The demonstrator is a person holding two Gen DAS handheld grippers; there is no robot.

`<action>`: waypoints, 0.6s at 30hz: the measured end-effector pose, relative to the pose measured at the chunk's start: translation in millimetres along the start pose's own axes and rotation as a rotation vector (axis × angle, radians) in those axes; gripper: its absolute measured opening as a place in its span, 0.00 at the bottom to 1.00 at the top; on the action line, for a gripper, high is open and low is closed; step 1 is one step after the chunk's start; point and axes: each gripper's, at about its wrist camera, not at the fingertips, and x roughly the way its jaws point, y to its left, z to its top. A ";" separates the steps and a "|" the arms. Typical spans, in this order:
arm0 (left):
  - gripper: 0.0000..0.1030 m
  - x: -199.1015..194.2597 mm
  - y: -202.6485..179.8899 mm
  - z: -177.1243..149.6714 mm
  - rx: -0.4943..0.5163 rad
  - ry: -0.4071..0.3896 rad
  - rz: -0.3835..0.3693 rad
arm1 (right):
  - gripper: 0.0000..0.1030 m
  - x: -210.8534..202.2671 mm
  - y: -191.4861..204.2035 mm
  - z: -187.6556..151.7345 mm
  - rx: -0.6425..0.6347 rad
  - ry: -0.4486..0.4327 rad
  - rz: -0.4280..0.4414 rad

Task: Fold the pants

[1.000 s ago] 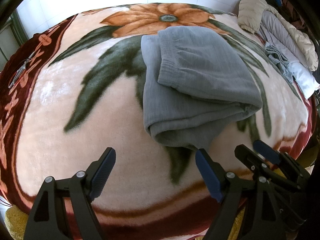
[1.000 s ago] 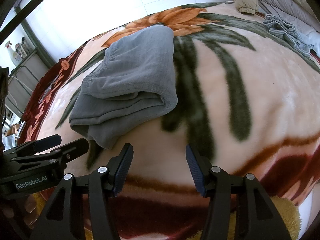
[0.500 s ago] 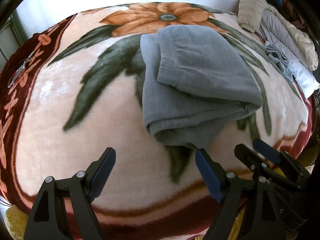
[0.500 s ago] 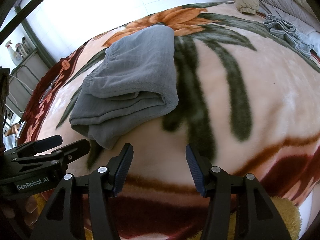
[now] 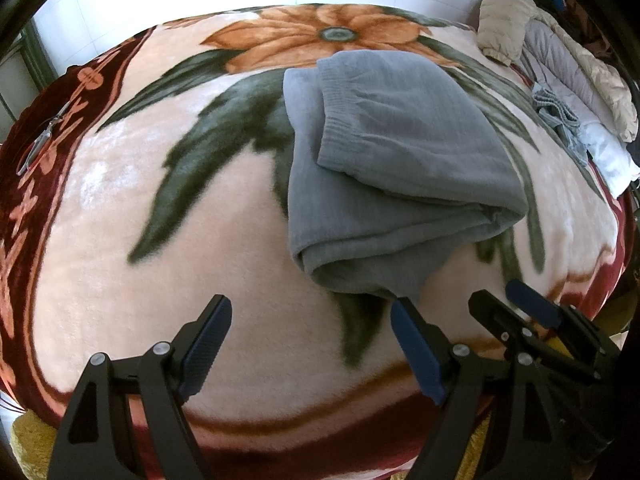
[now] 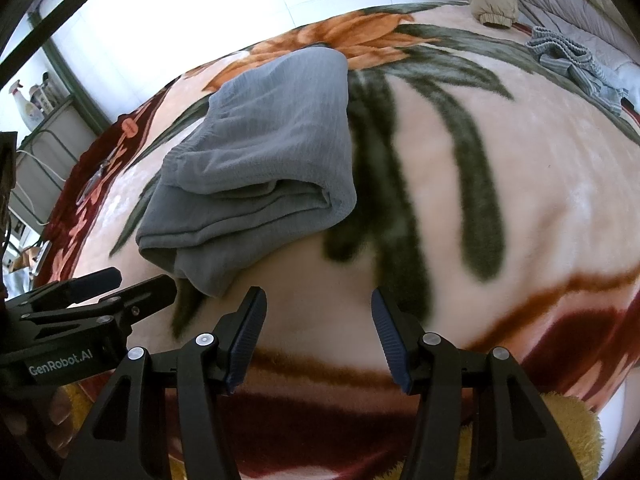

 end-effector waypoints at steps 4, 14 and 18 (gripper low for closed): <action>0.83 -0.7 0.6 0.1 -0.008 0.001 0.000 | 0.54 -0.1 -0.1 -0.1 0.001 -0.001 0.001; 0.83 -4.0 -1.3 0.5 0.000 -0.006 -0.006 | 0.54 -0.6 -1.7 0.0 -0.001 -0.003 0.000; 0.83 -9.3 -2.7 -0.6 0.000 -0.013 -0.008 | 0.54 -2.0 -1.8 0.4 -0.002 -0.012 0.000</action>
